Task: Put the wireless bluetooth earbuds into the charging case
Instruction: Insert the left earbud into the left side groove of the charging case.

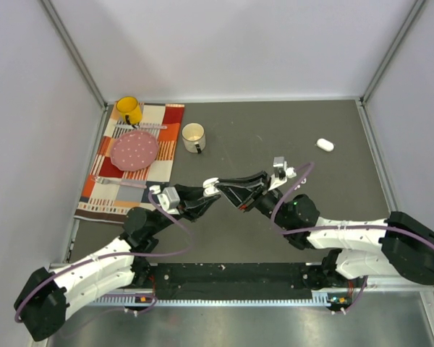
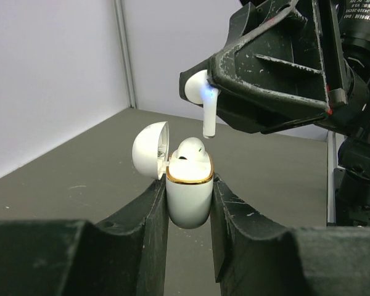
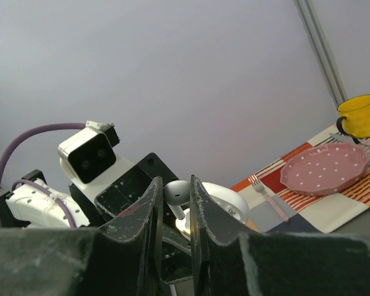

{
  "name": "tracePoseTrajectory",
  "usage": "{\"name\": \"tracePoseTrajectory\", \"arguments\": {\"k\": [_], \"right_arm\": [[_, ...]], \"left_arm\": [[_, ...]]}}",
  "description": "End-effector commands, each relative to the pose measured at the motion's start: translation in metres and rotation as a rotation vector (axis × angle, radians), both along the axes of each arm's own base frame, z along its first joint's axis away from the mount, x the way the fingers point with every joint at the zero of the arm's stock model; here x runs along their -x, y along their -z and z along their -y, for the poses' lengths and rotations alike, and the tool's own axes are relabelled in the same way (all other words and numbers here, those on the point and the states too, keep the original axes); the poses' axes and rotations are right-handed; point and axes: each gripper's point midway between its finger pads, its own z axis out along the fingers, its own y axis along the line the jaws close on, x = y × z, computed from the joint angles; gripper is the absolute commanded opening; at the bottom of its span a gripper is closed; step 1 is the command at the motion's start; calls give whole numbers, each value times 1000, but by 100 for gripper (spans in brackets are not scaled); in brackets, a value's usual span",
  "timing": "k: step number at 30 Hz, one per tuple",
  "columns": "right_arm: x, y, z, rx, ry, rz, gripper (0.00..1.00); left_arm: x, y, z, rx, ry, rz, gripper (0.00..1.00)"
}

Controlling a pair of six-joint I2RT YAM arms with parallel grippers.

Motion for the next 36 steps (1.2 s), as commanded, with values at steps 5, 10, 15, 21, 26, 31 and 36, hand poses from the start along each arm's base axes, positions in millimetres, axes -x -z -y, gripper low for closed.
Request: {"name": "tracePoseTrajectory", "arguments": {"k": [5, 10, 15, 21, 26, 31, 36], "right_arm": [[6, -52, 8, -180, 5, 67, 0], [5, -48, 4, -187, -11, 50, 0], [5, -46, 1, -179, -15, 41, 0], [3, -41, -1, -174, -17, 23, 0], [9, -42, -5, -173, -40, 33, 0], [11, -39, -8, -169, -46, 26, 0], [11, -35, -8, -161, -41, 22, 0]], "left_arm": [[6, -34, -3, 77, 13, 73, 0], [6, -34, -2, 72, 18, 72, 0], [7, -36, -2, 77, 19, 75, 0], [6, -35, -2, 77, 16, 73, 0], [4, -35, -3, 80, 8, 71, 0], [4, -37, -2, 83, 7, 71, 0], [4, -39, -3, 90, 6, 74, 0]]}}
